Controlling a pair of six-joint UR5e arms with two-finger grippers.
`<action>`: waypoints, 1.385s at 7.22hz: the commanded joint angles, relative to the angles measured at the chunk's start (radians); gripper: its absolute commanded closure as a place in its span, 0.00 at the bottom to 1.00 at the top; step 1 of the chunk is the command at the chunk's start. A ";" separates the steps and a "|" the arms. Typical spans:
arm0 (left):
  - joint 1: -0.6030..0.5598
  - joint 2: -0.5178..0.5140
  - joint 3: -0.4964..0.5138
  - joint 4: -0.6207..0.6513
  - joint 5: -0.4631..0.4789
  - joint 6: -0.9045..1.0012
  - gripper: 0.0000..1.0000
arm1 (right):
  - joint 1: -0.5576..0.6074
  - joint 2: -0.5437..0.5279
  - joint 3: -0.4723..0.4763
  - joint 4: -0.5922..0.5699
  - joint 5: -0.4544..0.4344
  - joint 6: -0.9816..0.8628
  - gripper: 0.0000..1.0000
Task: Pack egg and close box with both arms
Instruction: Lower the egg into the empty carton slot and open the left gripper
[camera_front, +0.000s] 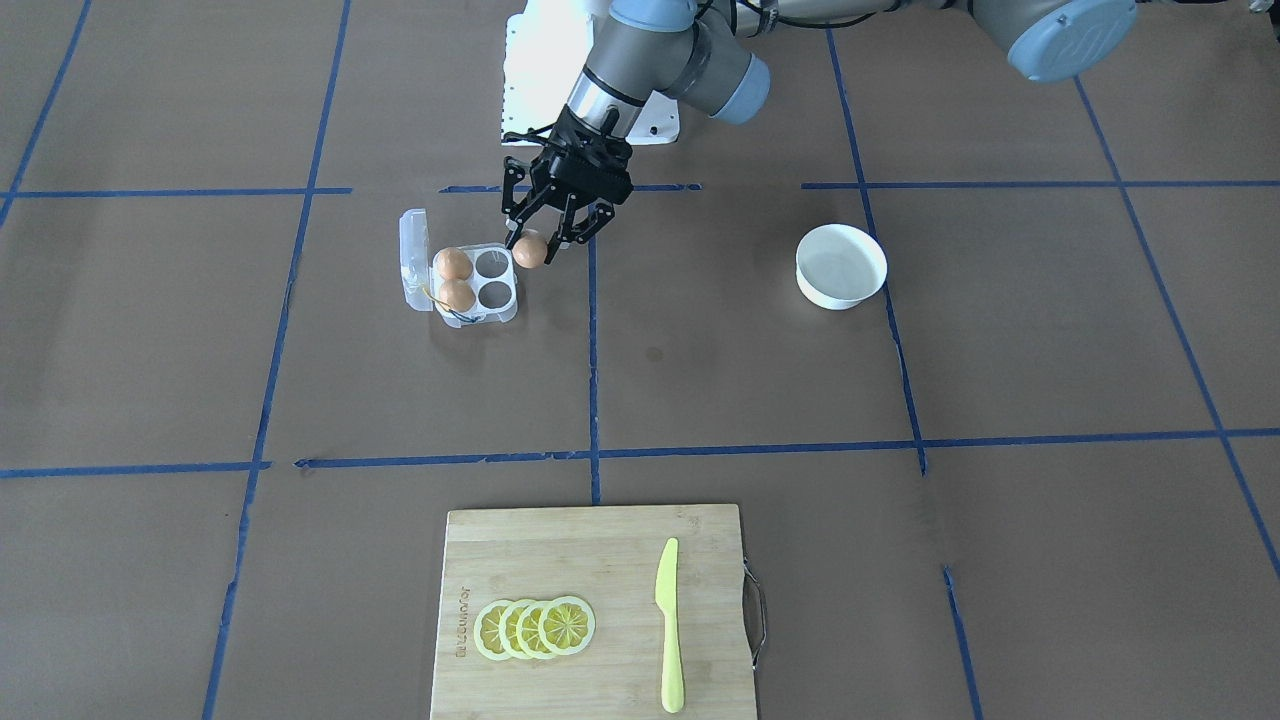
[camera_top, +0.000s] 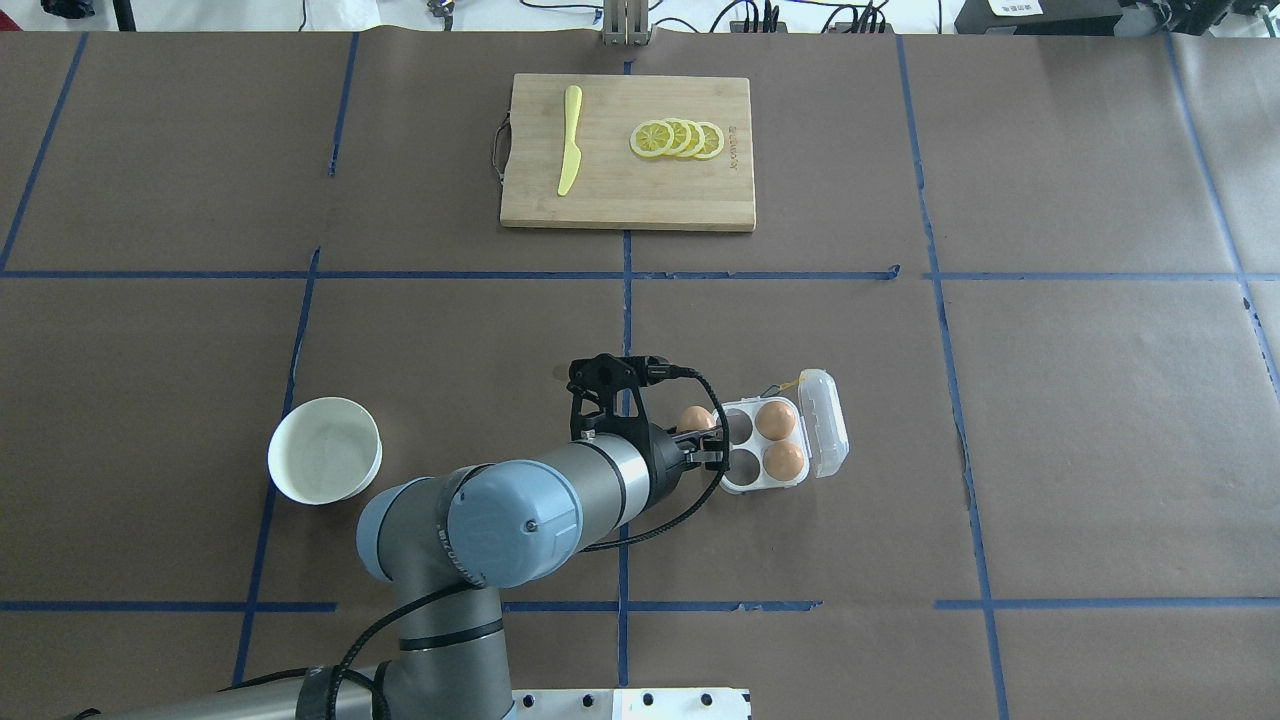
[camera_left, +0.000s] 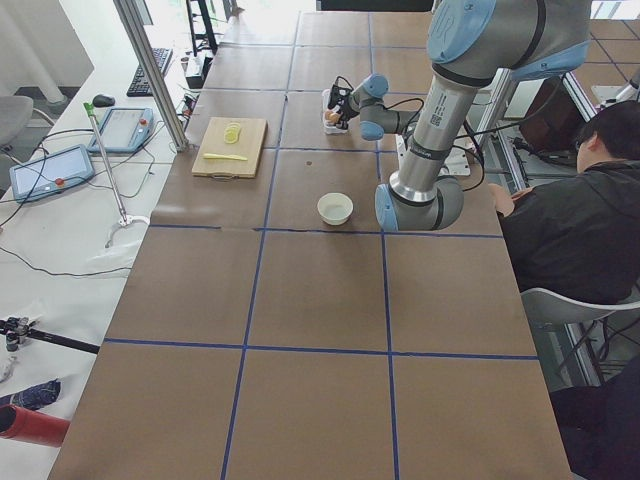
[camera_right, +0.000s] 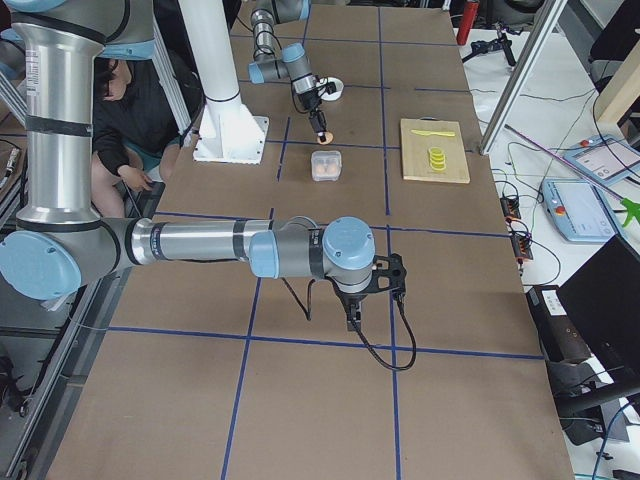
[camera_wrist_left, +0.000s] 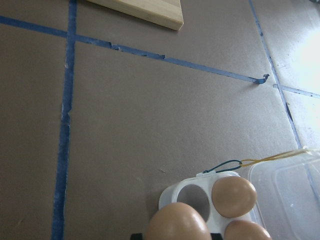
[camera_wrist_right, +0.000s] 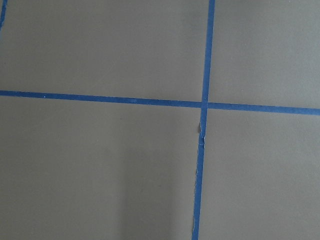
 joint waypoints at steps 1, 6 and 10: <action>0.002 -0.075 0.088 -0.019 0.000 0.012 1.00 | 0.000 -0.001 0.000 0.000 0.000 0.000 0.00; 0.017 -0.083 0.115 -0.045 0.000 0.012 0.73 | 0.000 -0.001 0.000 0.000 0.001 0.000 0.00; 0.025 -0.091 0.114 -0.047 0.000 0.009 0.19 | 0.000 0.001 0.000 0.000 0.001 0.000 0.00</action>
